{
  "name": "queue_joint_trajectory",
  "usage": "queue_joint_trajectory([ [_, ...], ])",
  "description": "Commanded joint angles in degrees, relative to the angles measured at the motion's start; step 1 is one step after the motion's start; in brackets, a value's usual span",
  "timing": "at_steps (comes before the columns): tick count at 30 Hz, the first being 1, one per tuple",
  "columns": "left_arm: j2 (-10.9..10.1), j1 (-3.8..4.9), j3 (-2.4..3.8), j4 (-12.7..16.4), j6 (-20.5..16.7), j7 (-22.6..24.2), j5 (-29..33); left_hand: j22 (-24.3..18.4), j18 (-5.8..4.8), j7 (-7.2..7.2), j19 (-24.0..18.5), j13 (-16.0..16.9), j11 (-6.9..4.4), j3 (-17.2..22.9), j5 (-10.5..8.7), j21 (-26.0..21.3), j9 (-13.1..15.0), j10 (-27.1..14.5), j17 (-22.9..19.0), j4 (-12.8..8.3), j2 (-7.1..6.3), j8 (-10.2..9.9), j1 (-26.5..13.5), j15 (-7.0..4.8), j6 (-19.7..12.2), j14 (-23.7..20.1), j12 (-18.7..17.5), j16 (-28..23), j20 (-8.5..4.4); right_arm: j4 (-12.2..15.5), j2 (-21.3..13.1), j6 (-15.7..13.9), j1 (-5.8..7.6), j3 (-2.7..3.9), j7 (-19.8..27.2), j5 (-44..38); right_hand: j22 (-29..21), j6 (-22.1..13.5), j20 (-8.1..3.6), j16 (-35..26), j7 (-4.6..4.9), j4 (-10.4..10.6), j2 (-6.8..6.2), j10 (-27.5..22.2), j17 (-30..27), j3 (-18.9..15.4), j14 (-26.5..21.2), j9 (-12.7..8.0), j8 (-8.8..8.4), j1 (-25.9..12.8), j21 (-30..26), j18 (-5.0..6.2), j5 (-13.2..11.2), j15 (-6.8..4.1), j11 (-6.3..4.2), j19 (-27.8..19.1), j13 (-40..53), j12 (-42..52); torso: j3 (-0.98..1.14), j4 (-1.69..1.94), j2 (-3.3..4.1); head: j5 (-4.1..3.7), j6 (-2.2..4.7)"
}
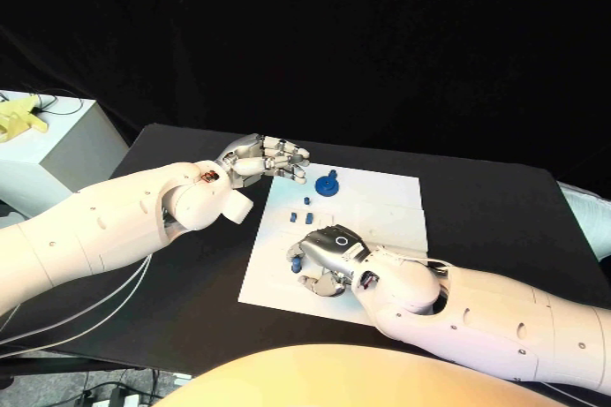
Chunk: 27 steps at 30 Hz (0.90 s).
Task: Assemble the parts on the task board
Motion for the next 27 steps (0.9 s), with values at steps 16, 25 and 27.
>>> queue_joint_trajectory([
  [16, 0.1, -0.03, 0.04, 0.01, 1.21, 0.11, 0.37, -0.13, 0.07, 0.43, 0.05, -0.07, 0.37, -0.17, 0.0, -0.32, -0.13, -0.11, 0.2, 0.09, 0.1, -0.38, -0.35, 0.1, -0.06, 0.41, -0.38, -0.46, 0.27, 1.18, -2.03, -8.76, -0.05, 0.1, 0.58, 0.53, -3.1, -7.83, 1.3, -2.38, -0.11, 10.47, 2.0, -12.17, -7.51, -20.03, -4.58, -3.92, -3.56, 12.46, -16.93, 2.67, 1.07, 1.4, 1.75, -3.27, -2.06, 7.84, 0.01, -0.04, -0.06, -0.42, -0.01],
  [25, 0.12, -0.54, 0.03, -0.13, 0.97, 0.25, 0.4, -0.13, 0.07, 0.43, 0.05, -0.07, 0.37, -0.17, 0.0, -0.32, -0.13, -0.11, 0.2, 0.09, 0.1, -0.38, -0.35, 0.1, -0.06, 0.41, -0.38, -0.46, 0.27, 3.4, -8.07, -15.07, 1.75, 1.15, 8.5, 12.82, -1.65, -5.13, 0.51, 0.97, 2.45, 15.68, 3.7, -5.54, -4.0, -20.27, -1.2, -4.71, -0.16, 16.07, -9.83, 1.64, 1.68, 0.56, 0.95, 0.11, -1.64, 14.0, 0.1, -0.14, -0.35, -1.27, -0.01],
  [27, 0.08, -0.79, 0.03, -0.15, 0.8, 0.38, 0.43, -0.16, 0.08, 0.44, 0.05, -0.06, 0.38, -0.17, 0.0, -0.36, -0.14, -0.12, 0.25, 0.08, 0.11, -0.4, -0.35, 0.11, -0.07, 0.42, -0.4, -0.52, 0.28, 4.03, -10.18, -14.73, 2.9, 1.3, 11.29, 17.96, -0.76, -3.69, 0.42, 1.94, 2.76, 15.76, 4.2, -3.4, -2.44, -19.27, -0.26, -4.7, 0.56, 15.89, -7.15, 1.26, 1.86, 0.55, 0.98, 0.88, -1.72, 14.28, 0.12, -0.23, -0.53, -1.55, -0.01],
])
